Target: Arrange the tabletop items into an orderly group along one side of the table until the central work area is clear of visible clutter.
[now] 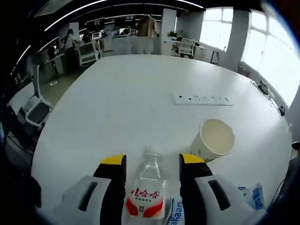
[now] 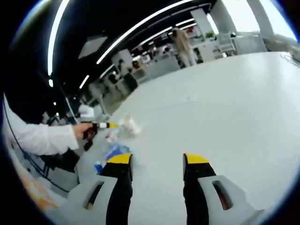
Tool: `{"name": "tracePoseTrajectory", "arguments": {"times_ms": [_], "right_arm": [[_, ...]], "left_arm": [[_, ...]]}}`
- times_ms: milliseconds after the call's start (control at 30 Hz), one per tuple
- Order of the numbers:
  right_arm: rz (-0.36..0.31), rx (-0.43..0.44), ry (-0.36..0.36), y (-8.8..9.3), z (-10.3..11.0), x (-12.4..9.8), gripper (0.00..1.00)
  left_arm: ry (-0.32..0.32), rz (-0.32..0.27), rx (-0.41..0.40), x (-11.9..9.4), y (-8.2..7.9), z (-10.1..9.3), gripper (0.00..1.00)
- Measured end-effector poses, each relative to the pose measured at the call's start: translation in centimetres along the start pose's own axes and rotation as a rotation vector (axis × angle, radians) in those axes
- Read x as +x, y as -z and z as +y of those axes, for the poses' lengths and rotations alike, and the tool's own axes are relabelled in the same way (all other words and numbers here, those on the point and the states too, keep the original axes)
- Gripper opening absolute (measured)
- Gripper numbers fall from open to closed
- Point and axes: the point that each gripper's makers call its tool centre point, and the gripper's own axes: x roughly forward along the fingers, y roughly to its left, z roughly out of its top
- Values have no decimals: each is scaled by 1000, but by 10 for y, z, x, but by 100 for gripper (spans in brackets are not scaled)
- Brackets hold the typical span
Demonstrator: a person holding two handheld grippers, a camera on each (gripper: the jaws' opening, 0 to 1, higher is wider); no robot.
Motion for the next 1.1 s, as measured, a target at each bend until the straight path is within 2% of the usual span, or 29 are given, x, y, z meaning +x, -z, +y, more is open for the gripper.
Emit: {"name": "tracePoseTrajectory", "arguments": {"times_ms": [67,333,500,767,900,1100], "right_arm": [[5,-1,1,0,-1,2,40],[6,38,18,-1,-6,7,40],[18,53,31,3,-10,9,39],[30,58,28,4,-7,16,39],[31,57,21,2,-4,19,38],[36,59,10,2,-1,23,38]], "left_arm": [[-3,29,22,7,4,0,42],[-2,62,45,28,9,-3,39],[7,61,16,33,8,0,37],[0,79,47,41,13,5,35],[-15,80,69,43,12,9,28],[-12,88,62,45,13,9,29]]}}
